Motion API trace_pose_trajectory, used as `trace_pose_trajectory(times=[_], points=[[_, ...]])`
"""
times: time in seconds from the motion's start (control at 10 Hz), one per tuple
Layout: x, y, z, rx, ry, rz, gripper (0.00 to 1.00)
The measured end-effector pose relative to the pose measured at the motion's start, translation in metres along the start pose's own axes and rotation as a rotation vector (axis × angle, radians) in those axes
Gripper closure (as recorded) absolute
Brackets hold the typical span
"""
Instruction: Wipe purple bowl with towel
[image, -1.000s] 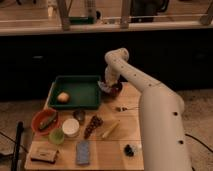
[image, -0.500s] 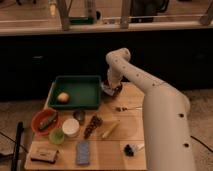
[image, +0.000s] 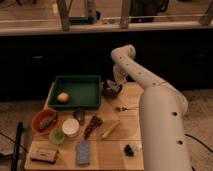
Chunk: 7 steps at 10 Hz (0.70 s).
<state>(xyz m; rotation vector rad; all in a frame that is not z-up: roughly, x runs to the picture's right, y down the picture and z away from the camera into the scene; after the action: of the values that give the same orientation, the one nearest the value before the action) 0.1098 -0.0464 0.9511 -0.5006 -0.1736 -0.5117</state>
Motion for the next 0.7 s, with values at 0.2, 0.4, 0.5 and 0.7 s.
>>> trace_pose_trajectory(times=[0.2, 0.4, 0.5, 0.7], points=[[0.004, -0.014, 0.001, 0.023, 0.001, 0.008, 1.00], [-0.008, -0.024, 0.004, 0.042, -0.015, -0.017, 1.00], [-0.020, -0.030, 0.006, 0.053, -0.040, -0.049, 1.00], [-0.036, -0.036, 0.008, 0.060, -0.072, -0.086, 1.00]])
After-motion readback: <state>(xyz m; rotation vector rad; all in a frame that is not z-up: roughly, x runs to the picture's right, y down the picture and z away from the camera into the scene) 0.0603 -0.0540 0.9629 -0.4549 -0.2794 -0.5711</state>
